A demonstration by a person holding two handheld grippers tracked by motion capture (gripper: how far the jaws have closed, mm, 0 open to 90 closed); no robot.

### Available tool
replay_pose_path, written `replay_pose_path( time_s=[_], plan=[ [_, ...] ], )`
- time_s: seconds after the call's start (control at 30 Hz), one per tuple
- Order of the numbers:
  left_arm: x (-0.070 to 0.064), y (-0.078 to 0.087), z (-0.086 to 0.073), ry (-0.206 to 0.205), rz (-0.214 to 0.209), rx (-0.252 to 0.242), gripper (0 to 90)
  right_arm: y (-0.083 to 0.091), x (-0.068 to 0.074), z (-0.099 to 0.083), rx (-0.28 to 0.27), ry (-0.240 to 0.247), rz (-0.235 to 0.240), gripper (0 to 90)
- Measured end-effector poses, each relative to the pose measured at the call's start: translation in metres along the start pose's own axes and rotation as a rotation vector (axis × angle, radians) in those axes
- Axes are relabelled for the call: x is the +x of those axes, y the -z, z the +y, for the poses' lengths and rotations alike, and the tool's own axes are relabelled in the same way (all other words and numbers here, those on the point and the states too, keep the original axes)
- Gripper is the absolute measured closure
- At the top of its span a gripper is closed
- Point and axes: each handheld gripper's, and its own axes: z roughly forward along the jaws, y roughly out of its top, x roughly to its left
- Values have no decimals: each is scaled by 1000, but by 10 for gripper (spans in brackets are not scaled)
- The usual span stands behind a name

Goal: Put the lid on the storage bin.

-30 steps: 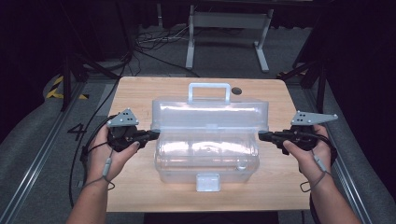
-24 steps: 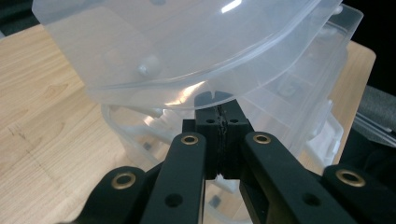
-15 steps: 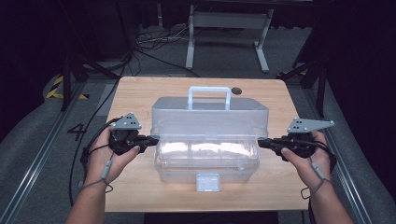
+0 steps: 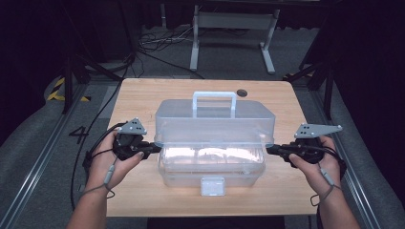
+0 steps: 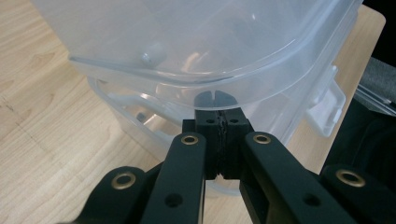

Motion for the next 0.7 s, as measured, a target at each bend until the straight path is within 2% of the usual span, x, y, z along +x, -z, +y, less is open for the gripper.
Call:
replay_pose_path(
  time_s=[0.13,0.37,0.5,0.7],
  plan=[
    [-2,-2,-1,-2,-17,36,886,0,-1,-2,25,-3,7,900],
    [-2,-3,-2,-6,-18,60,885,-1,-1,-4,49,-2,13,900],
    [-3,-5,-2,-3,-10,89,884,-1,-1,-6,68,2,11,900],
    [-3,-7,-3,-5,-25,119,883,-3,0,-7,99,9,12,900]
  ],
)
